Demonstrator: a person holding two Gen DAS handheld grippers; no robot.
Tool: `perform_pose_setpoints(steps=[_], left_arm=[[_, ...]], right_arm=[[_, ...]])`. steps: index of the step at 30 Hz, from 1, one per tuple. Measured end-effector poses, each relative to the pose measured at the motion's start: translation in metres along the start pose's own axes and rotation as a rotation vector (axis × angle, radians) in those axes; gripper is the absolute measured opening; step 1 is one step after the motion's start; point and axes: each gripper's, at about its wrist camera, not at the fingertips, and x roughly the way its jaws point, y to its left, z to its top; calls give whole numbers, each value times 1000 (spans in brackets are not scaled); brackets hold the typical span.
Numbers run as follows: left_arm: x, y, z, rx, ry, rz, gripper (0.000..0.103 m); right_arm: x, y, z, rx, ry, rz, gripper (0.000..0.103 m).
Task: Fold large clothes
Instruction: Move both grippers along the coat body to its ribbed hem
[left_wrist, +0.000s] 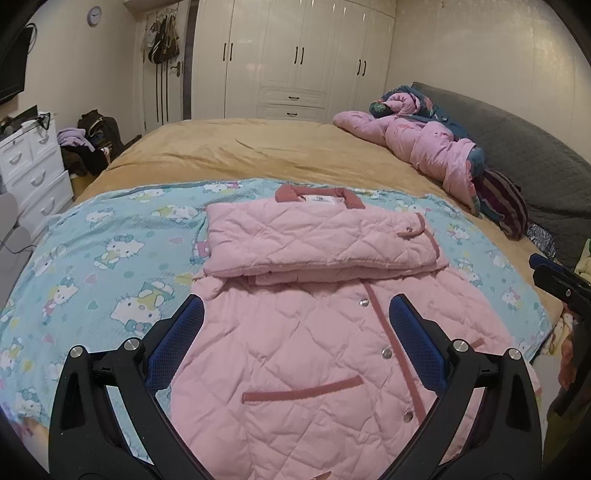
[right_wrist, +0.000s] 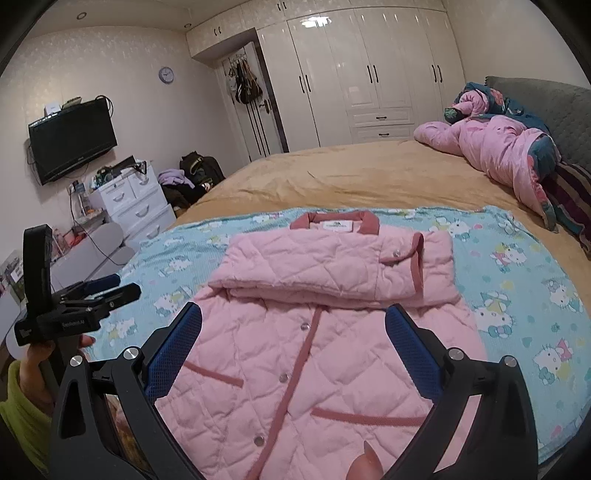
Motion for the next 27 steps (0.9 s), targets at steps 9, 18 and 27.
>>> perform_pose_setpoints(steps=[9,18,27], left_arm=[[10,3,-24,-7,56,21,94],[17,9,-45,1,93,52,94],[30,23,-69,1,161,96,94]], right_arm=[[-1,-24,-31,33,58,-40,99],[-1,-45,-70,47,135,-89,99],[0,-72,-100,84,194,-123,99]])
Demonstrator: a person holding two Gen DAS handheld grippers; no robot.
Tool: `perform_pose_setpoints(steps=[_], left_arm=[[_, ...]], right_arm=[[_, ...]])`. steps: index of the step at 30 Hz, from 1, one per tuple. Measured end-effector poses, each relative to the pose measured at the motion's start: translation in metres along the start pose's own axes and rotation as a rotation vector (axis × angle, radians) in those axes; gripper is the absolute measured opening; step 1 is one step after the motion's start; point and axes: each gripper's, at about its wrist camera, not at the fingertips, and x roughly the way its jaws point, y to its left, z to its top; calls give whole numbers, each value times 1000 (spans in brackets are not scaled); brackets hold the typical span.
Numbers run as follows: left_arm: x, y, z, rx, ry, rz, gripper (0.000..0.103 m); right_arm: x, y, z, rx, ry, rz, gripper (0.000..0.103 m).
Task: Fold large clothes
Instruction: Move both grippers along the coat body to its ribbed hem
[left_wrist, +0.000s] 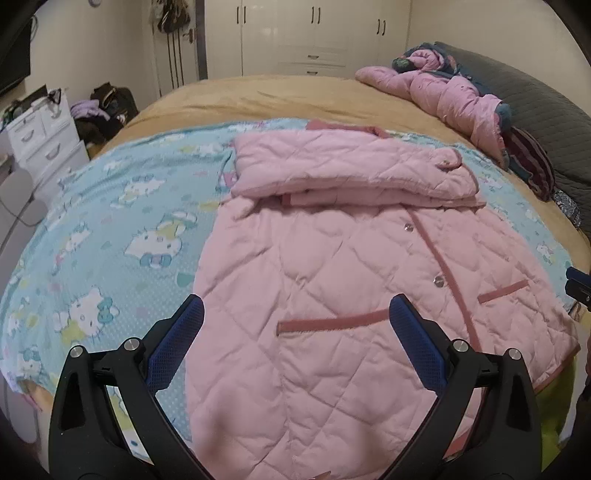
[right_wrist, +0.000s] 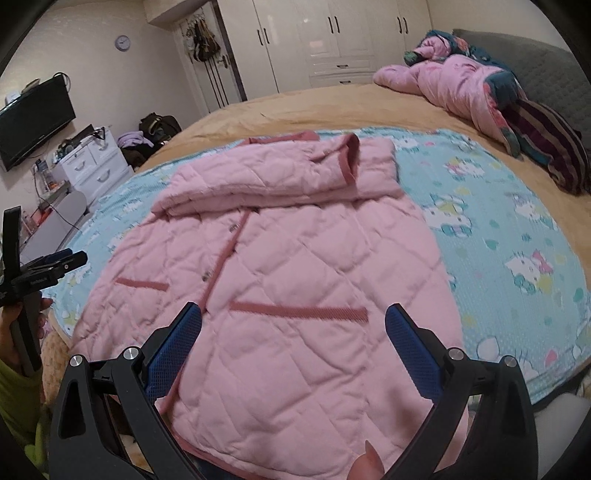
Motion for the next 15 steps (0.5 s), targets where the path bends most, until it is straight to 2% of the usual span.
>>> perform_pose_setpoints(steps=[11,15], left_arm=[[19,11,-26,17,83,20,94],[21,28,-41,23,98,28,94]], right_arm=[[10,-24,-27,16,81,-45,99],[13,-34,-38,18,117,-65,99]])
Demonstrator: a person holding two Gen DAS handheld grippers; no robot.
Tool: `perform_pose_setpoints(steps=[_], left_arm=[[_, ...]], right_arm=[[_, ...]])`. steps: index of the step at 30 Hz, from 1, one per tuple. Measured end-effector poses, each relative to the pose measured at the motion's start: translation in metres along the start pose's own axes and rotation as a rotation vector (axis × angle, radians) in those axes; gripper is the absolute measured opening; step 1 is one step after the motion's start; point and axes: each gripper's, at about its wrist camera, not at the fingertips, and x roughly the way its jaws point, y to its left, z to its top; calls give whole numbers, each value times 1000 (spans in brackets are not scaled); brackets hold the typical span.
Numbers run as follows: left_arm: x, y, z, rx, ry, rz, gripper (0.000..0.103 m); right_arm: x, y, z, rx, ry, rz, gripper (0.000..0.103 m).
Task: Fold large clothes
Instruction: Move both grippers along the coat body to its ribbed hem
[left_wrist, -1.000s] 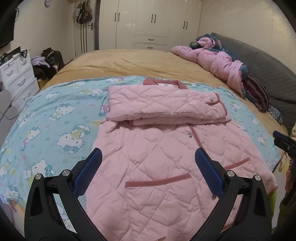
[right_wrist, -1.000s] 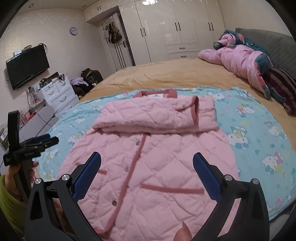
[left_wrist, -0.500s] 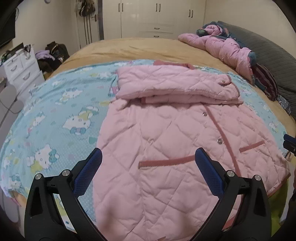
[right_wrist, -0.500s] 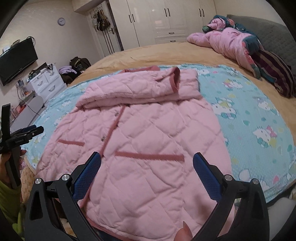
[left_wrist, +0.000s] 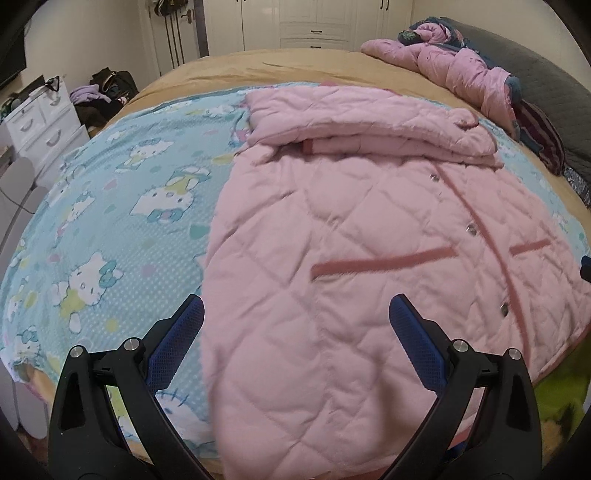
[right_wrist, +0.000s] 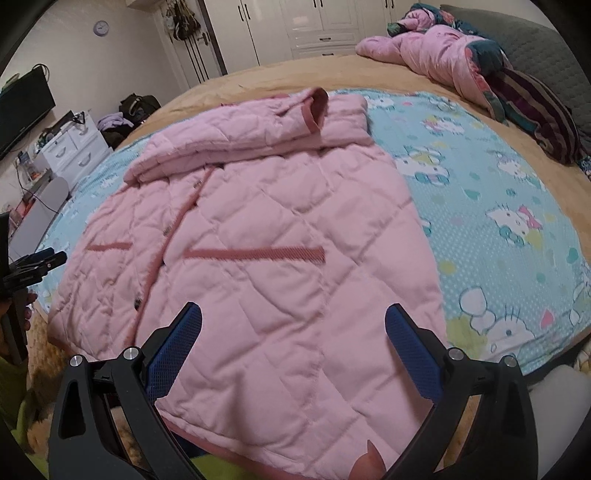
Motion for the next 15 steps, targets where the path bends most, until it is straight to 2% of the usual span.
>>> perform_pose_setpoints(steps=[4,9,15], left_arm=[[7,22,-15,-52,53,-25,94],[9,37,-38,-44,92,-11,94],[9,37,-67,-52,139,-99,94]], right_arm=[[2,-10,-8,7,27,-10,99],[-2,-16,-14,0,44,9,99],[-11,-20,-21,-17,50,1,99]])
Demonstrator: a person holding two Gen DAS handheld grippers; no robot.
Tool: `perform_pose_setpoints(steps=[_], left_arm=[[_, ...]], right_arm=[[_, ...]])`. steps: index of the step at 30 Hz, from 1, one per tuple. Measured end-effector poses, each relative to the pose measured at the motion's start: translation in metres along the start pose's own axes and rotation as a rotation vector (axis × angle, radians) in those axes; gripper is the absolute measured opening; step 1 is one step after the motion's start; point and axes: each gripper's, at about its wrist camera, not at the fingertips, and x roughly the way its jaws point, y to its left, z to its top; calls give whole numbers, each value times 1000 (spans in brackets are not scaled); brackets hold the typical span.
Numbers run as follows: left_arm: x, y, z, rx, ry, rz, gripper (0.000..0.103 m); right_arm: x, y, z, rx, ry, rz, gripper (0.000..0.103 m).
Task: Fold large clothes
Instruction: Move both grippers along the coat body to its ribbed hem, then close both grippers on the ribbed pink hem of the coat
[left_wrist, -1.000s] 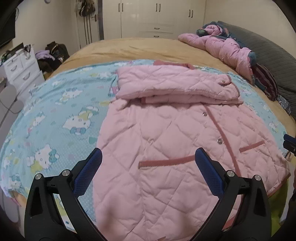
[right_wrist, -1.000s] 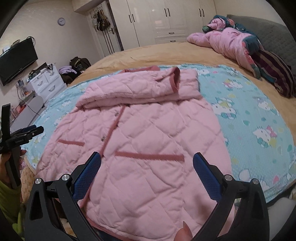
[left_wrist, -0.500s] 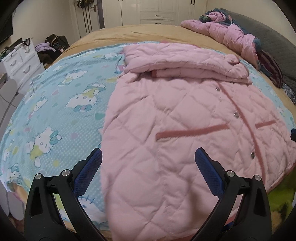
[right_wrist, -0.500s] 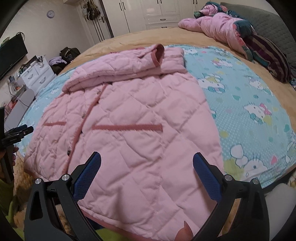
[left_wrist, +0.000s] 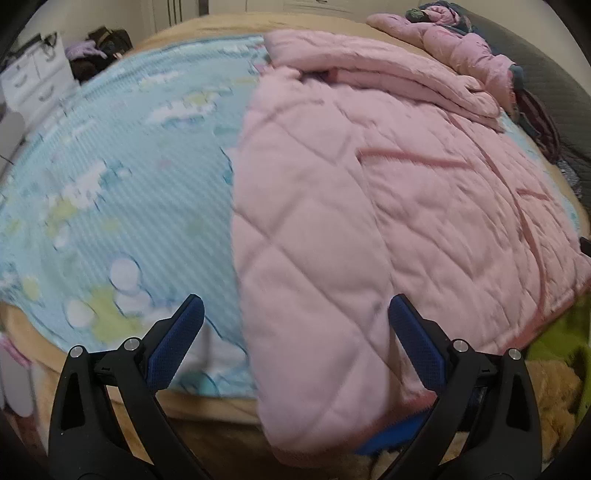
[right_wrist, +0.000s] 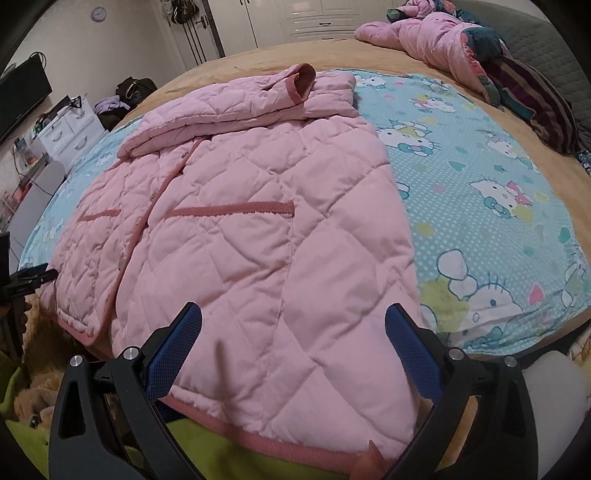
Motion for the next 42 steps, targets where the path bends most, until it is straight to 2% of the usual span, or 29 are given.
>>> perform_pose_setpoints(steps=[8,12,17,21,22,23,28,30,33,36,42], left_arm=[[3,-5,-12,-2,21,-81,94],[6,-7,-12,3,23,-78,94],[10,-6,-12,-8,34,-86,94],[12,-5,-11,-15,36,-91,94],[12,-4,-11,-16,37,-93,94],[12,-4,-11,-18,37,-94,94],[12,-3,-11,-19,37,-99,94],[12,-2,-12,-20,34,-104,94],[12,0,-13,-30,27,-111,91],[5,1,-13,-44,2,-106,74],[-6,-2,-14,-39,-15,-123,53]], right_arm=[[-16,-12,-8,24,-3,5,99],[-12,-24,-15,48,41,16,99],[5,-35,-23,93,118,98,99],[11,-43,-26,138,129,160,98],[10,-43,-26,137,122,169,94],[8,-41,-26,130,119,182,79],[2,-37,-26,90,127,158,65],[0,-37,-27,77,125,149,55],[-11,-37,-24,86,55,199,34],[-26,-36,-16,103,-22,251,29],[-53,-34,11,137,-164,350,27]])
